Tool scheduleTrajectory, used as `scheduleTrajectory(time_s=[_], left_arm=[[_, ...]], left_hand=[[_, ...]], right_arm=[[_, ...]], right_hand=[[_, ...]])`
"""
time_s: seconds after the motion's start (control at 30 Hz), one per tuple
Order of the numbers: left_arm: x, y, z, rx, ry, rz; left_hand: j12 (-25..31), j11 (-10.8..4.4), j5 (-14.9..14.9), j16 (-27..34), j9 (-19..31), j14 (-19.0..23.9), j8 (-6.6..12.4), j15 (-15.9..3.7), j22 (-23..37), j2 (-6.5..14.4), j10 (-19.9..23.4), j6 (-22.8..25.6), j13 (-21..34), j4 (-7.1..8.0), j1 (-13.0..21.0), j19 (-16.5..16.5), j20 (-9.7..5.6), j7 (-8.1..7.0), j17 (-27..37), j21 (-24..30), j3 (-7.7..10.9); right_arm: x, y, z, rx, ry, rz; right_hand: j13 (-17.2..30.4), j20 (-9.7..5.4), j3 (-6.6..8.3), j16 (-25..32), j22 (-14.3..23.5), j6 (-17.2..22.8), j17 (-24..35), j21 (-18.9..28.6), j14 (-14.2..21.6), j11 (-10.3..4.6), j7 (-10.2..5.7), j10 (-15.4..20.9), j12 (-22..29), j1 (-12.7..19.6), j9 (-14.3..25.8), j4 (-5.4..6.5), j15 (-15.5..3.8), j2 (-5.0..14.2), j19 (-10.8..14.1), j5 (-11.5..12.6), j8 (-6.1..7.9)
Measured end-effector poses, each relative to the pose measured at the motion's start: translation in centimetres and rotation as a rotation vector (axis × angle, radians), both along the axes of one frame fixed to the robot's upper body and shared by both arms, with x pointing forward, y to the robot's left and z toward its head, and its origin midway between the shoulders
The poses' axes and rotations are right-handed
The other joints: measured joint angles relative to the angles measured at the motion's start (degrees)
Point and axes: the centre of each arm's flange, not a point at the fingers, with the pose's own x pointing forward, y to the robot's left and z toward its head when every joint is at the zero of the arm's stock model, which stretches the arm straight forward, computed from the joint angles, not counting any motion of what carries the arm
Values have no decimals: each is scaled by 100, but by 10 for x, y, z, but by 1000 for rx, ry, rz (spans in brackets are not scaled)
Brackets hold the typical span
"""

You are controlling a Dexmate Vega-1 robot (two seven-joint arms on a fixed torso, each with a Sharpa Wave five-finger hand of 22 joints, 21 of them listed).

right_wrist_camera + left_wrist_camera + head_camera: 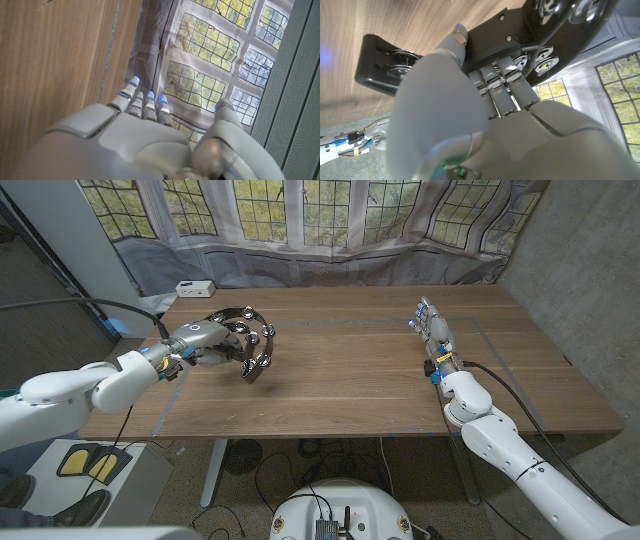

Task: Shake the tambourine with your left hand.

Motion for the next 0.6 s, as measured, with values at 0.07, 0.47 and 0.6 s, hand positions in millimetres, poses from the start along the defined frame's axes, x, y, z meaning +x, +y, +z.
scheduleTrajectory(time_s=[0.07, 0.47, 0.6], left_arm=[[1, 1, -1, 10, 11, 12], [2, -25, 37, -116, -99, -42], [5, -31, 41, -133, -109, -54]], left_hand=[[0, 0, 0, -19, -1, 2, 8, -2, -1, 0, 0, 0, 0, 0, 0, 0, 0, 0, -1, 0, 0], [30, -3, -1, -44, -6, 3, 21, -3, -29, 0, 3, 0, 8, 7, 0, -9, 9, 0, 0, 22, -24], [30, -3, -6, -69, -4, 3, 21, -3, -30, 0, 3, 0, 8, 7, 0, -45, -16, 0, 2, 23, -24]], right_arm=[[0, -2, 0, -1, 0, -4], [5, -4, 4, 5, 1, 45], [7, -6, 5, 6, -4, 47]], right_hand=[[0, 0, 0, 0, 0, 0, 0, 0, 0, 0, 0, 0, 0, 0, 0, 0, 0, 0, 0, 0, 0], [0, 0, 0, 0, 0, 0, 0, 0, 0, 0, 0, 0, 0, 0, 0, 0, 0, 0, 0, 0, 0], [0, 0, 0, 0, 0, 0, 0, 0, 0, 0, 0, 0, 0, 0, 0, 0, 0, 0, 0, 0, 0]])
